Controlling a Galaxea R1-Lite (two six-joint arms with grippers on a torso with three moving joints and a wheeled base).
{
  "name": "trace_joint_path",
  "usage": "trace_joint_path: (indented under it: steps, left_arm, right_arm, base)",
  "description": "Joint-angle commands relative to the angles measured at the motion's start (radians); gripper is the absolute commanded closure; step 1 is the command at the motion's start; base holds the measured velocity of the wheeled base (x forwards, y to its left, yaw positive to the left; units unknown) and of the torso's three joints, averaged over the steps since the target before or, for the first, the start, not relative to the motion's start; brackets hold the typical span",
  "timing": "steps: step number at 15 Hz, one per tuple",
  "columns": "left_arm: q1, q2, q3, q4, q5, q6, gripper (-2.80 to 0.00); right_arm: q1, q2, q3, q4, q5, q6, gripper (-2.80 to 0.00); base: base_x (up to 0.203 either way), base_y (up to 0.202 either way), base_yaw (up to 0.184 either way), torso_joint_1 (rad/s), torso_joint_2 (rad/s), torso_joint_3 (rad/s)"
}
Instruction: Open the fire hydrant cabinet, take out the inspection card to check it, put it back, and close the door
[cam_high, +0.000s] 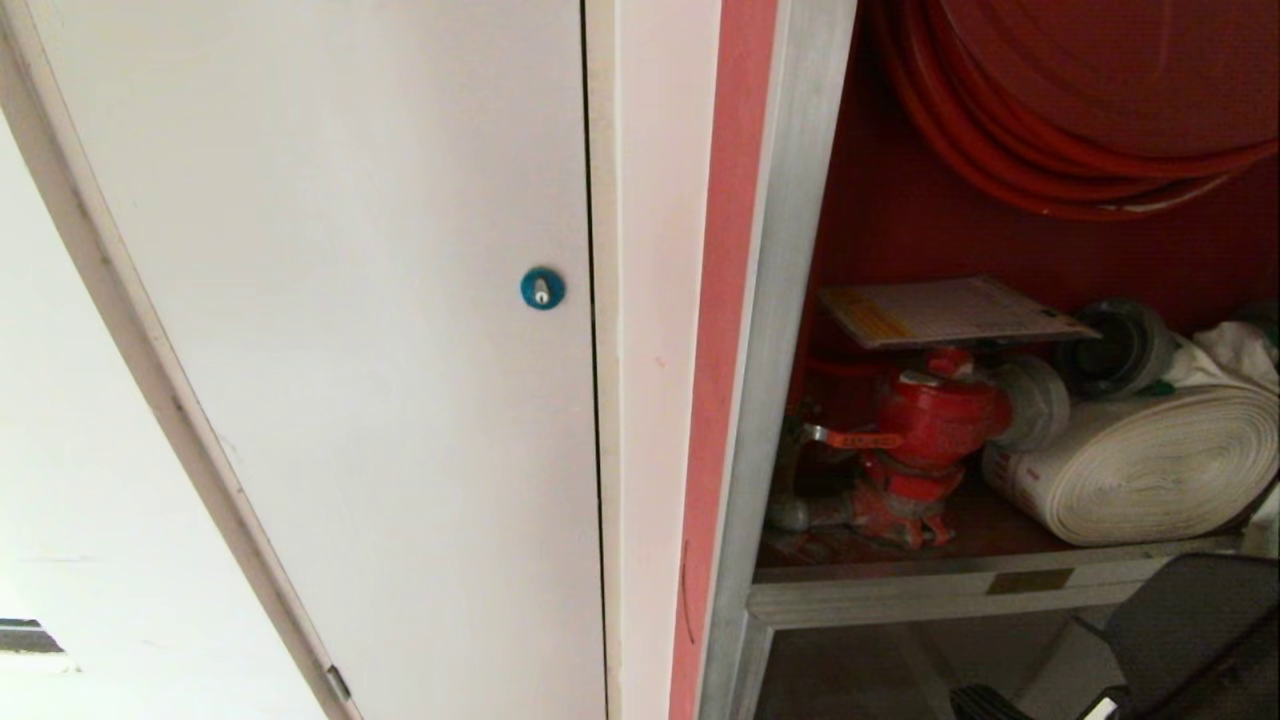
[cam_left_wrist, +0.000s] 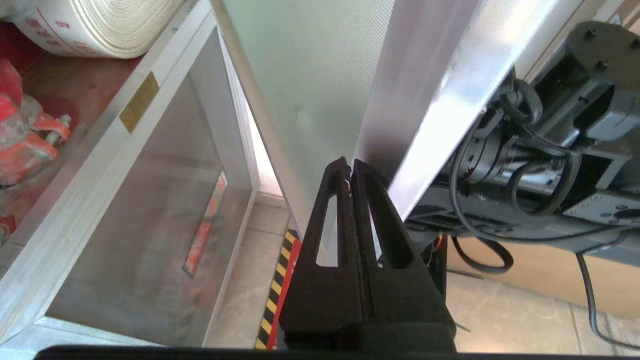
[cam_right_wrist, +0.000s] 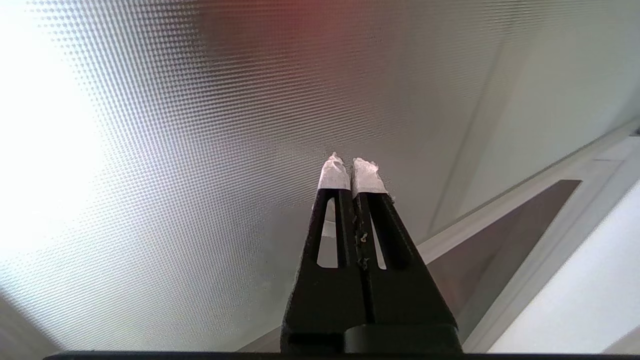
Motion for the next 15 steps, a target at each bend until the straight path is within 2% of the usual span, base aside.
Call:
trace_joint_path:
  steps: [1, 4, 7, 9, 11, 13, 15]
  left_arm:
    - [0.02, -0.02, 0.019, -0.001, 0.003, -0.001, 0.0]
    - [0.051, -0.091, 0.061, -0.001, 0.001, -0.001, 0.0]
    - [0.08, -0.16, 0.198, -0.002, 0.003, -0.001, 0.0]
    - [0.138, -0.189, 0.28, -0.008, 0.006, 0.0, 0.0]
    - [0.208, -0.224, 0.38, -0.073, 0.006, 0.003, 0.0]
    - [0.323, -0.291, 0.493, -0.144, 0.006, 0.008, 0.0]
    - [0.448, -0.385, 0.59, -0.165, 0.006, 0.012, 0.0]
  right_arm:
    - [0.001, 0.002, 0.002, 0.0, 0.0, 0.0, 0.0]
    - [0.0, 0.002, 0.002, 0.0, 0.0, 0.0, 0.0]
    - [0.0, 0.002, 0.002, 0.0, 0.0, 0.0, 0.0]
    - [0.0, 0.002, 0.002, 0.0, 0.0, 0.0, 0.0]
    - [0.0, 0.002, 0.002, 0.0, 0.0, 0.0, 0.0]
    - [0.0, 0.002, 0.002, 0.0, 0.0, 0.0, 0.0]
    - [0.0, 0.002, 0.002, 0.0, 0.0, 0.0, 0.0]
  base:
    - [0.0, 0.0, 0.0, 0.0, 0.0, 0.0]
    - [0.0, 0.0, 0.0, 0.0, 0.0, 0.0]
    - [0.0, 0.0, 0.0, 0.0, 0.0, 0.0]
    - [0.0, 0.0, 0.0, 0.0, 0.0, 0.0]
    - [0.0, 0.0, 0.0, 0.0, 0.0, 0.0]
    - [0.0, 0.0, 0.0, 0.0, 0.0, 0.0]
    - [0.0, 0.0, 0.0, 0.0, 0.0, 0.0]
